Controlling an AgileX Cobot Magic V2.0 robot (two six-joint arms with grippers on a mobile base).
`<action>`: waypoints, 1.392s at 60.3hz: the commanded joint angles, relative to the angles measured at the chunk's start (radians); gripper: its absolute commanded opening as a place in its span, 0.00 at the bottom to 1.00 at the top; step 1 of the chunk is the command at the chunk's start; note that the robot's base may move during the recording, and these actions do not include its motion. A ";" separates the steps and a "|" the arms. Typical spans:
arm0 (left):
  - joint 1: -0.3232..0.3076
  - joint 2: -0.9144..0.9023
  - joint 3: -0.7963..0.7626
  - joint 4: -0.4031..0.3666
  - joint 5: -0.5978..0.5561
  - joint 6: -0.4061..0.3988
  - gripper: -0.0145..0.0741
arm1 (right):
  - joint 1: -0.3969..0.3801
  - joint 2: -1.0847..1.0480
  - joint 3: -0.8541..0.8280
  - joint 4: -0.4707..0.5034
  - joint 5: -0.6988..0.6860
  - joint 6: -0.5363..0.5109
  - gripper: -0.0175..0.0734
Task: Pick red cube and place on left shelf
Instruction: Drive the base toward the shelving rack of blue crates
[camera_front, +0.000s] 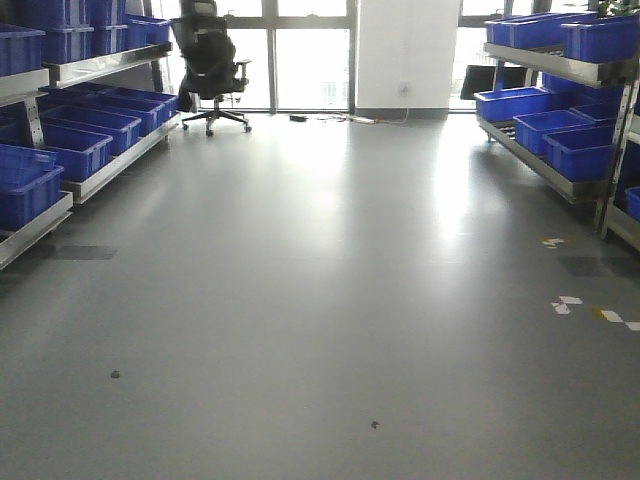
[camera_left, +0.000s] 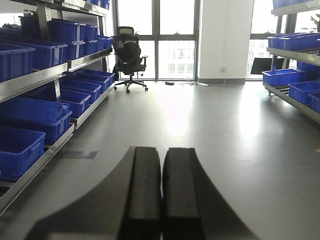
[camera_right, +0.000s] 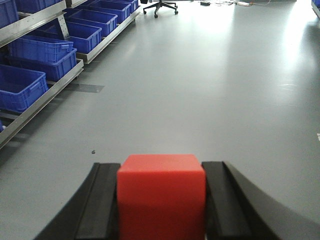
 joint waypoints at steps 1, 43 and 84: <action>-0.004 -0.015 0.025 0.000 -0.083 0.000 0.28 | 0.001 0.007 -0.026 -0.009 -0.082 -0.005 0.25; -0.004 -0.015 0.025 0.000 -0.083 0.000 0.28 | 0.001 0.007 -0.026 -0.009 -0.082 -0.005 0.25; -0.004 -0.015 0.025 0.000 -0.083 0.000 0.28 | 0.001 0.007 -0.026 -0.009 -0.082 -0.005 0.25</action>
